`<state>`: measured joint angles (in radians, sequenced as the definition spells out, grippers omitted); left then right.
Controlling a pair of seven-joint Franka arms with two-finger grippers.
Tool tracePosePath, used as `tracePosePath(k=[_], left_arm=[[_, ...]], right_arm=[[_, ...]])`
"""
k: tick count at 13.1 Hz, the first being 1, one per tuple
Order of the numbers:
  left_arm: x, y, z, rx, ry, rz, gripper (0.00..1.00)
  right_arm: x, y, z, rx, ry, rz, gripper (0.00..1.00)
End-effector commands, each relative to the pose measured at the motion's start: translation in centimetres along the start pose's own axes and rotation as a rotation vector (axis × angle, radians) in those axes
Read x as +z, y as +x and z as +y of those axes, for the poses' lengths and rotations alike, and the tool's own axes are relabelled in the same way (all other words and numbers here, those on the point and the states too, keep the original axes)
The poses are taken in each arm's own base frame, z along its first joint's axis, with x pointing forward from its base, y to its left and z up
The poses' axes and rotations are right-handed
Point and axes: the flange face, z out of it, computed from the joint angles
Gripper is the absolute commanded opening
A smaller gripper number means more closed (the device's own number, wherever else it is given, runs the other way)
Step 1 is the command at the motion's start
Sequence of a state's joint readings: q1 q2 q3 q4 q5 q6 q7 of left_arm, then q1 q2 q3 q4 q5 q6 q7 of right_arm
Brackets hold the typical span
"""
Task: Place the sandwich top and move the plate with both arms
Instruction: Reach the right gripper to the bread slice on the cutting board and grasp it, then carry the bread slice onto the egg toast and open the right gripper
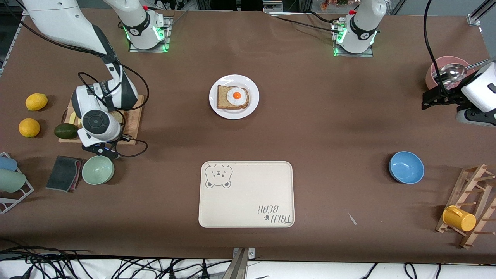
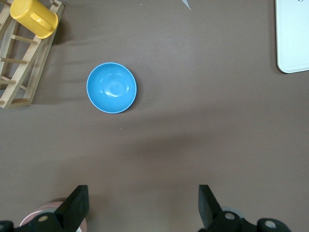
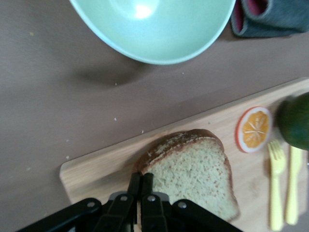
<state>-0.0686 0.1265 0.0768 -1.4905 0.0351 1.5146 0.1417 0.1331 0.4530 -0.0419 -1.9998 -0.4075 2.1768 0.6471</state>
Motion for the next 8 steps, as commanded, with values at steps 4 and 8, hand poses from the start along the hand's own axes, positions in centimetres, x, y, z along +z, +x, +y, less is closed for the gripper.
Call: tracePosePath(k=[4, 8], left_arm=[[-0.4, 0.3, 0.4, -0.051, 0.03, 0.006, 1.0], [-0.4, 0.3, 0.5, -0.053, 0.03, 0.008, 1.0]], right_arm=[[-10.4, -1.4, -6.2, -0.03, -0.047, -0.041, 0.0], [-15.5, -5.4, -12.4, 0.012, 0.049, -0.101, 0.0]])
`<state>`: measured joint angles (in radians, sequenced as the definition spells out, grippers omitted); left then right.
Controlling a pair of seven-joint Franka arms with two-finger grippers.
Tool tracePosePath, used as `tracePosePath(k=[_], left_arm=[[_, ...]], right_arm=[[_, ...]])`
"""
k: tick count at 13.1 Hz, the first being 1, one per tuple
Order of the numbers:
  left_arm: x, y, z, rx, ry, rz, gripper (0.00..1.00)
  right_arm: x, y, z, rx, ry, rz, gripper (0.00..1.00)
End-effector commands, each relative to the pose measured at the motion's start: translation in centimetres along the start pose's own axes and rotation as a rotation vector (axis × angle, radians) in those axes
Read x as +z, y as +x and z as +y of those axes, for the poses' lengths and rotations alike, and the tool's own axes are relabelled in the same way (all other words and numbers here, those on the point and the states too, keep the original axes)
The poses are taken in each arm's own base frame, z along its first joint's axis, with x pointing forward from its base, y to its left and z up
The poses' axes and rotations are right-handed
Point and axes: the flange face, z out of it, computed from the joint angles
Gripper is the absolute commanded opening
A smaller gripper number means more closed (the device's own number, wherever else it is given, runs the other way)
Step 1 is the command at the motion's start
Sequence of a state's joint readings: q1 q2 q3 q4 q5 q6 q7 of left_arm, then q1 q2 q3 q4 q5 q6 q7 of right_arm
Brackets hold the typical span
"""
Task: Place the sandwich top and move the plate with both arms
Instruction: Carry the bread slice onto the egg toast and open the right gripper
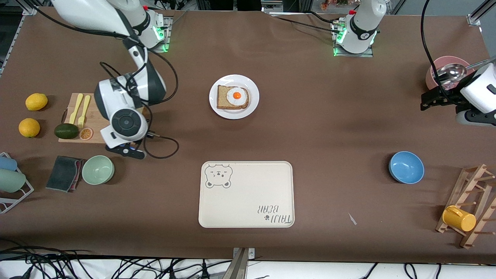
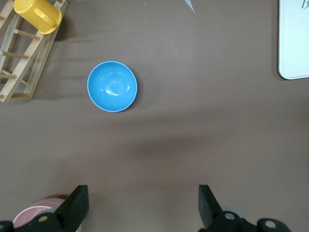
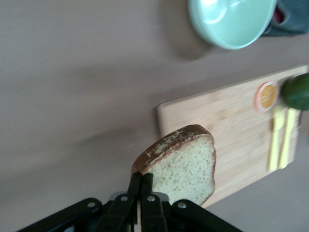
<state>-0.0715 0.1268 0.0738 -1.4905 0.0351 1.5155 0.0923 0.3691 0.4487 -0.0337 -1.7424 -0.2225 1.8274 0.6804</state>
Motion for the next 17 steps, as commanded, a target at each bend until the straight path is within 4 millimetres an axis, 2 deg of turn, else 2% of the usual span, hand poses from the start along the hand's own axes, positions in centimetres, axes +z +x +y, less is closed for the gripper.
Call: tracePosePath(k=[1, 5, 7, 9, 12, 13, 14, 17], left_arm=[[-0.4, 0.2, 0.2, -0.009, 0.029, 0.009, 1.0], [-0.4, 0.2, -0.2, -0.008, 0.027, 0.009, 1.0], [-0.5, 0.1, -0.4, -0.007, 0.026, 0.011, 1.0], [-0.5, 0.2, -0.3, -0.006, 0.026, 0.011, 1.0], [-0.5, 0.2, -0.3, -0.008, 0.027, 0.011, 1.0], [-0.5, 0.1, -0.4, -0.008, 0.027, 0.01, 1.0], [-0.6, 0.1, -0.4, -0.008, 0.026, 0.012, 1.0], [-0.5, 0.1, -0.3, -0.006, 0.027, 0.009, 1.0]], right_arm=[[-2.8, -3.0, -4.6, 0.096, 0.044, -0.045, 0.0], [-6.7, -10.4, -15.2, 0.163, 0.078, -0.065, 0.0], [-7.7, -13.2, -19.1, 0.194, 0.104, -0.077, 0.0], [-7.3, -16.2, -22.7, 0.192, 0.124, -0.124, 0.0], [-6.9, -19.5, -24.9, 0.164, 0.12, -0.147, 0.0], [-5.5, -21.1, -26.4, 0.144, 0.088, -0.139, 0.0], [-4.3, -21.5, -27.1, 0.139, 0.068, -0.135, 0.0], [-4.5, -20.6, -27.5, 0.14, 0.104, -0.116, 0.0]])
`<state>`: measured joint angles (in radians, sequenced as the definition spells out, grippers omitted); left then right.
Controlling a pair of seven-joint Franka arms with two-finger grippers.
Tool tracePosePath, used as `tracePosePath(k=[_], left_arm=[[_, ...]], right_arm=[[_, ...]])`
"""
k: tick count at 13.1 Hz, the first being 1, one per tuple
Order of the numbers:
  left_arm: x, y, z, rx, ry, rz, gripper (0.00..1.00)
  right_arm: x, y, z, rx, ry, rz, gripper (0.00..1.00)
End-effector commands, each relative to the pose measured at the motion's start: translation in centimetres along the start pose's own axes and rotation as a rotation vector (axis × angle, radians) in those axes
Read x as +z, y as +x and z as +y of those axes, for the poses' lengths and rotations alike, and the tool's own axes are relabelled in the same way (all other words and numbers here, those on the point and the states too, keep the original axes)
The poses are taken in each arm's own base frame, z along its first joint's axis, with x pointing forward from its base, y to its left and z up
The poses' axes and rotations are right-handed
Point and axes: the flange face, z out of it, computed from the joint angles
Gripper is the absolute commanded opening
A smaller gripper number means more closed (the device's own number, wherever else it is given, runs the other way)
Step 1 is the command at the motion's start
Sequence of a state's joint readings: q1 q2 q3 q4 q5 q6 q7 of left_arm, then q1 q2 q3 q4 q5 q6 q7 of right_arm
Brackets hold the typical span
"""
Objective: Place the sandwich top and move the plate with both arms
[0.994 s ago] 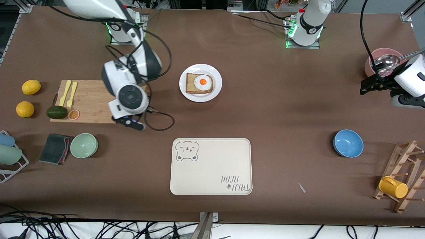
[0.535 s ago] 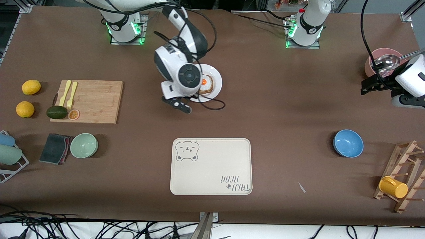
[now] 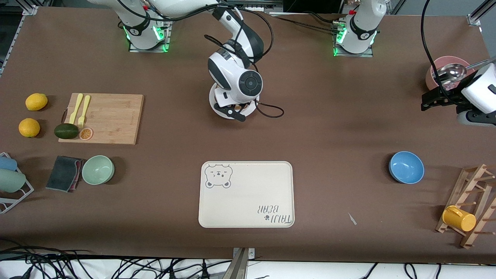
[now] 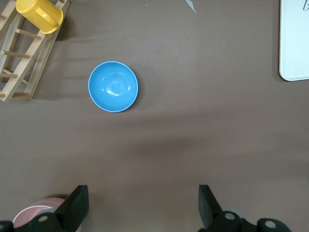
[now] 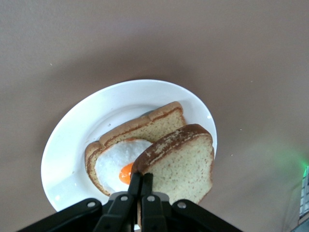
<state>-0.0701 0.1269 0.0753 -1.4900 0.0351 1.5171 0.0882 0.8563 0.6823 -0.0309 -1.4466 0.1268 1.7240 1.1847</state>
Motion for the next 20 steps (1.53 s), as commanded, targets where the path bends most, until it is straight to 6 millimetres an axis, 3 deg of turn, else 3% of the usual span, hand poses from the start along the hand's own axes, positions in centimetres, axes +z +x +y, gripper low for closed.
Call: tracePosePath(k=[1, 3, 5, 8, 10, 12, 15, 16, 20], left_arm=[[-0.5, 0.1, -0.1, 0.001, 0.026, 0.007, 1.0], [-0.4, 0.1, 0.2, 0.005, 0.027, 0.004, 1.0], [-0.5, 0.2, 0.3, 0.007, 0.029, 0.007, 1.0], [-0.4, 0.1, -0.3, 0.003, 0.022, 0.006, 1.0], [-0.4, 0.1, -0.4, 0.079, 0.027, 0.006, 1.0], [-0.4, 0.2, 0.0, 0.084, 0.027, 0.003, 1.0], [-0.3, 0.2, -0.1, 0.087, 0.022, 0.002, 1.0], [0.6, 0.2, 0.0, 0.091, 0.015, -0.017, 1.0], [1.9, 1.3, 2.6, 0.109, -0.063, -0.024, 1.0]], right_arm=[[-0.5, 1.0, -0.9, 0.019, 0.032, 0.011, 0.0], [-0.1, 1.3, -1.7, 0.02, 0.053, 0.021, 0.0], [-0.5, 1.5, -1.5, 0.02, 0.061, 0.026, 1.0], [-3.4, 2.0, -1.1, 0.015, 0.099, 0.041, 1.0], [-6.1, 4.1, 0.9, 0.029, 0.126, 0.05, 1.0], [-9.8, 7.2, 4.7, -0.067, 0.138, 0.061, 1.0], [-15.4, 12.5, 12.3, -0.153, 0.155, 0.097, 1.0], [-16.9, 14.1, 14.7, -0.189, 0.164, 0.12, 1.0], [-19.4, 20.9, 25.1, -0.299, 0.168, 0.089, 1.0]])
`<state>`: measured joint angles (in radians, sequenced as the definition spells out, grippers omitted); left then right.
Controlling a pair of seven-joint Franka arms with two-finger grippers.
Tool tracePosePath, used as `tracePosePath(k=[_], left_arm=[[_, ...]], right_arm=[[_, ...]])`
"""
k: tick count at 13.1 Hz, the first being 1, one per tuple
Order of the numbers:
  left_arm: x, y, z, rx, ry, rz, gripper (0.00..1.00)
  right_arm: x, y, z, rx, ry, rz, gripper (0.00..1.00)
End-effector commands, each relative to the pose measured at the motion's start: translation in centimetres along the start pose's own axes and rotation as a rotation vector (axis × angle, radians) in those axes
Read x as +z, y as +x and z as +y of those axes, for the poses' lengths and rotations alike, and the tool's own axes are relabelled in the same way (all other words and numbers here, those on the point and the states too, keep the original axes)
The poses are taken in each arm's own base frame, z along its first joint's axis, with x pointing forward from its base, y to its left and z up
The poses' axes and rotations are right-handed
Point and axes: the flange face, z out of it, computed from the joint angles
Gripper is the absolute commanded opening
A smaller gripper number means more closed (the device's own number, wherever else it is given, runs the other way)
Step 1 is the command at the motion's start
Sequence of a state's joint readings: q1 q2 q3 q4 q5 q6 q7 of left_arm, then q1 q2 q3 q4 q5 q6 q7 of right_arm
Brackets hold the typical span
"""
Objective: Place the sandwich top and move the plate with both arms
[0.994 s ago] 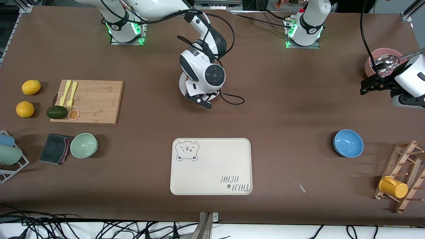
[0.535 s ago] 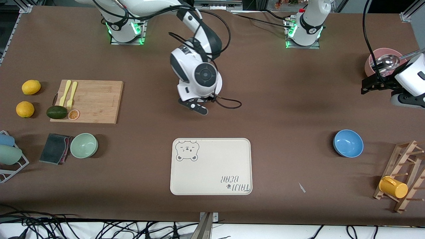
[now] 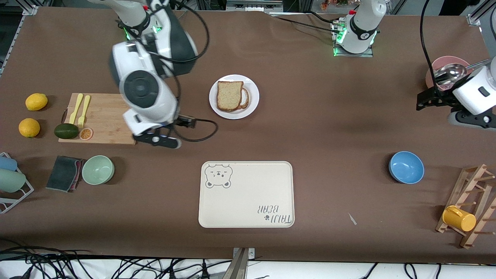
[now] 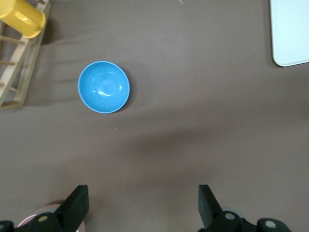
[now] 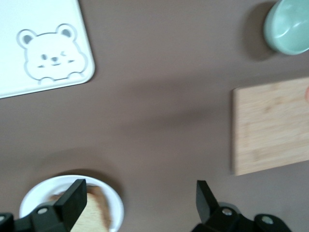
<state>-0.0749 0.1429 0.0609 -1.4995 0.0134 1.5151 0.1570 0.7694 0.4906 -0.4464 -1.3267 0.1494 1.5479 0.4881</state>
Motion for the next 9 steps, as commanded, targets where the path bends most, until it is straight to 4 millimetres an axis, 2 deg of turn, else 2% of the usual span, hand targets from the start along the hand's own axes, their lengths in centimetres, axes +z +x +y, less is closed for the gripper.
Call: tracePosePath(k=[1, 3, 4, 6, 7, 8, 9], left_arm=[[1.3, 1.3, 1.8, 0.028, -0.05, -0.007, 0.99], [1.8, 1.7, 3.3, 0.044, -0.053, -0.021, 1.0], [1.8, 1.8, 3.4, 0.046, -0.052, -0.023, 1.0], [2.5, 2.2, 4.8, 0.035, -0.043, -0.038, 1.0], [2.4, 2.2, 4.9, 0.017, -0.053, -0.036, 1.0], [2.5, 2.4, 5.1, 0.019, -0.055, -0.029, 1.0], [3.0, 3.0, 5.5, 0.021, -0.056, -0.016, 1.0]], right_arm=[[-1.8, 1.9, 7.6, -0.068, 0.066, -0.059, 1.0], [-2.7, 3.6, 15.1, -0.127, 0.089, -0.079, 1.0], [-2.9, 4.2, 17.7, -0.178, 0.112, -0.079, 1.0], [-3.2, 4.8, 21.1, -0.207, 0.118, -0.071, 1.0], [-3.5, 4.9, 23.1, -0.185, 0.14, -0.073, 1.0], [-3.7, 5.1, 24.4, -0.183, 0.164, -0.071, 1.0], [-4.1, 4.9, 24.7, -0.193, 0.183, -0.068, 1.0]])
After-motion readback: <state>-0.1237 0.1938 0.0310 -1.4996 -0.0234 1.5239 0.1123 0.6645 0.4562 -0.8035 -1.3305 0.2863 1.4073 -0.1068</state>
